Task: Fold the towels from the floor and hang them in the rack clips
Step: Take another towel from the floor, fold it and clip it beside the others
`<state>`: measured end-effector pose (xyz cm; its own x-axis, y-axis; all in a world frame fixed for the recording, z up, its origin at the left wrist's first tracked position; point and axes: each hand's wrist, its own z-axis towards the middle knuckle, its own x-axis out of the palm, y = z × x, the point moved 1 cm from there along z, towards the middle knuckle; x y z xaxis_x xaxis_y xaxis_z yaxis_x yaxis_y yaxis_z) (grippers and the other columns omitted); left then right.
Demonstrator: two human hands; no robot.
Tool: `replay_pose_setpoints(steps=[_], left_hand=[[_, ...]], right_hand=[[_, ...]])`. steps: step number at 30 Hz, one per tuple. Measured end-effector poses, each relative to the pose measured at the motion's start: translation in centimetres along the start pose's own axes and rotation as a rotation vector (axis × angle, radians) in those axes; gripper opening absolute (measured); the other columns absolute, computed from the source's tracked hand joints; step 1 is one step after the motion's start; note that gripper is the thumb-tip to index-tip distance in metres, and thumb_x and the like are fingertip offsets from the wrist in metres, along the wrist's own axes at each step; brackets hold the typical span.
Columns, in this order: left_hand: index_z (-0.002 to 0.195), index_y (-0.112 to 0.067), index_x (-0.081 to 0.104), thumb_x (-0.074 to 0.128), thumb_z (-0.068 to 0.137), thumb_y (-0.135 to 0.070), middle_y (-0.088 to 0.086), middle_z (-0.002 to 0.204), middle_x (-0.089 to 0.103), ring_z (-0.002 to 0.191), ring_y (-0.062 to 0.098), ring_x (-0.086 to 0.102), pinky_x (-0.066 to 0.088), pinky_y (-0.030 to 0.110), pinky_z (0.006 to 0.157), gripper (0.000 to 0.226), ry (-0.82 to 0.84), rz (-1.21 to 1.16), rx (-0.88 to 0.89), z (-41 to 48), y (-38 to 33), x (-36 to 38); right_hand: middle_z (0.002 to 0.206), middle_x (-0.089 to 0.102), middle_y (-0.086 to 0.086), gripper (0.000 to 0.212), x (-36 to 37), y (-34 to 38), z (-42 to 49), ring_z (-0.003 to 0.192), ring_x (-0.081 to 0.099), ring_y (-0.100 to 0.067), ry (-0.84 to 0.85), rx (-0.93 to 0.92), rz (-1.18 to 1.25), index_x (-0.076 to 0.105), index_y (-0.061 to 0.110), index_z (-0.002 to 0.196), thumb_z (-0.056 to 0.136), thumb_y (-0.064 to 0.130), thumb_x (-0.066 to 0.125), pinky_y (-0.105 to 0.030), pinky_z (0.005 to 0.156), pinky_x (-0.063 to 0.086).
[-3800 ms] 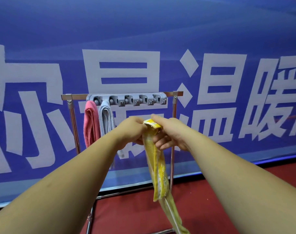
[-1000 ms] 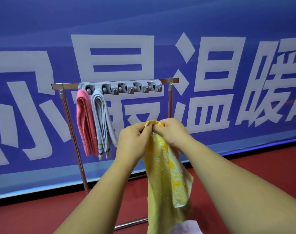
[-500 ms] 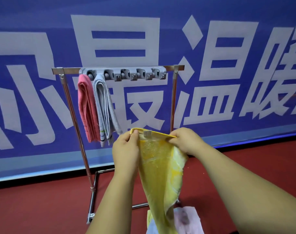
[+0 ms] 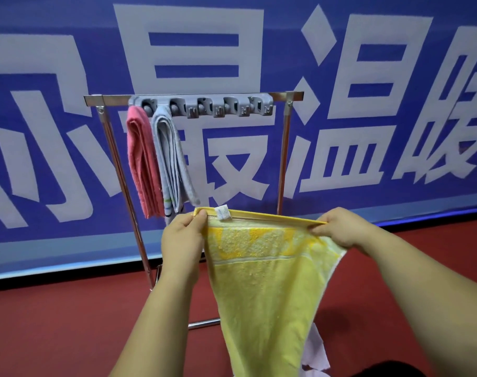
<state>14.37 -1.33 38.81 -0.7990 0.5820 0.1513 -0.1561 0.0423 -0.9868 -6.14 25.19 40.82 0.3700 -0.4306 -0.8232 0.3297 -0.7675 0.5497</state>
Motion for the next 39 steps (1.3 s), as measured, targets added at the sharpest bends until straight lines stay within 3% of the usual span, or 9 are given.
replay_pose_setpoints(steps=[4, 7, 11, 16, 23, 28, 31, 35, 39], left_hand=[[0.085, -0.004, 0.071, 0.062, 0.101, -0.039, 0.020, 0.075, 0.062, 0.067, 0.015, 0.050, 0.039, 0.036, 0.066, 0.040, -0.001, 0.166, 0.079, -1.2, 1.5, 0.8], [0.079, -0.006, 0.069, 0.063, 0.097, -0.039, 0.013, 0.067, 0.058, 0.065, 0.016, 0.047, 0.039, 0.037, 0.065, 0.038, 0.007, 0.146, 0.061, -1.9, 2.1, 1.4], [0.084, -0.006, 0.072, 0.068, 0.086, -0.044, 0.029, 0.088, 0.068, 0.070, 0.020, 0.055, 0.048, 0.039, 0.070, 0.038, 0.068, 0.085, 0.005, -3.0, 3.3, 1.9], [0.083, -0.009, 0.076, 0.072, 0.095, -0.030, 0.026, 0.091, 0.073, 0.074, 0.018, 0.059, 0.048, 0.039, 0.071, 0.024, 0.146, 0.028, -0.018, -4.9, 4.2, 2.6], [0.099, -0.016, 0.084, 0.069, 0.098, -0.037, 0.022, 0.094, 0.078, 0.083, 0.029, 0.068, 0.057, 0.055, 0.086, 0.026, 0.348, -0.009, -0.013, -7.6, 5.9, 3.7], [0.112, -0.022, 0.083, 0.061, 0.107, -0.029, 0.009, 0.109, 0.082, 0.110, 0.040, 0.074, 0.053, 0.064, 0.105, 0.023, 0.405, -0.003, -0.045, -8.5, 7.0, 3.7], [0.117, -0.017, 0.081, 0.054, 0.111, -0.020, 0.013, 0.116, 0.080, 0.117, 0.042, 0.072, 0.050, 0.064, 0.110, 0.028, 0.440, -0.062, -0.098, -8.8, 6.9, 3.9], [0.122, -0.014, 0.079, 0.049, 0.112, -0.020, 0.014, 0.122, 0.079, 0.121, 0.036, 0.071, 0.052, 0.051, 0.110, 0.033, 0.512, -0.117, -0.103, -9.2, 6.5, 4.2], [0.125, -0.012, 0.076, 0.065, 0.102, -0.008, 0.010, 0.116, 0.081, 0.108, 0.017, 0.076, 0.058, 0.024, 0.089, 0.025, 0.547, -0.133, -0.095, -9.8, 5.9, 4.4]], right_hand=[[0.061, 0.048, -0.006, 0.019, 0.2, 1.4, -0.1, 0.054, 0.037, -0.019, -0.006, 0.087, 0.260, 0.071, 0.002, 0.083, 0.083, 0.019, 0.081, -0.030, 0.053, 0.026], [0.080, 0.066, -0.012, 0.018, 0.8, 3.5, -1.0, 0.054, 0.052, -0.018, 0.106, 0.120, 0.553, 0.073, 0.003, 0.104, 0.087, 0.010, 0.075, -0.023, 0.042, 0.036], [0.087, 0.072, -0.013, 0.046, 2.4, 5.0, -3.1, 0.054, 0.060, -0.016, 0.154, 0.083, 0.905, 0.062, 0.026, 0.137, 0.100, 0.000, 0.064, -0.026, 0.040, 0.047], [0.088, 0.072, -0.015, 0.050, 6.0, 5.0, -5.6, 0.060, 0.064, -0.021, 0.024, 0.021, 1.103, 0.067, 0.037, 0.135, 0.101, 0.001, 0.060, -0.031, 0.045, 0.047], [0.083, 0.074, -0.019, 0.026, 10.6, 5.5, -9.2, 0.057, 0.068, -0.021, -0.058, 0.065, 1.388, 0.067, 0.004, 0.121, 0.101, -0.006, 0.053, -0.027, 0.048, 0.053], [0.099, 0.078, -0.025, 0.046, 11.4, 4.8, -10.1, 0.080, 0.075, -0.026, -0.015, 0.042, 1.336, 0.067, -0.001, 0.124, 0.091, -0.019, 0.041, -0.032, 0.072, 0.063], [0.093, 0.079, -0.021, 0.029, 11.4, 4.8, -10.6, 0.072, 0.075, -0.021, -0.022, 0.021, 1.281, 0.067, 0.000, 0.121, 0.101, -0.010, 0.049, -0.026, 0.065, 0.062], [0.088, 0.080, -0.015, 0.016, 11.4, 4.6, -10.9, 0.062, 0.073, -0.016, -0.090, 0.021, 1.246, 0.069, -0.003, 0.113, 0.106, 0.005, 0.058, -0.021, 0.055, 0.057], [0.080, 0.073, -0.014, 0.023, 11.9, 4.6, -11.2, 0.055, 0.065, -0.013, -0.127, 0.034, 1.212, 0.068, -0.010, 0.111, 0.106, 0.011, 0.061, -0.021, 0.050, 0.053]])
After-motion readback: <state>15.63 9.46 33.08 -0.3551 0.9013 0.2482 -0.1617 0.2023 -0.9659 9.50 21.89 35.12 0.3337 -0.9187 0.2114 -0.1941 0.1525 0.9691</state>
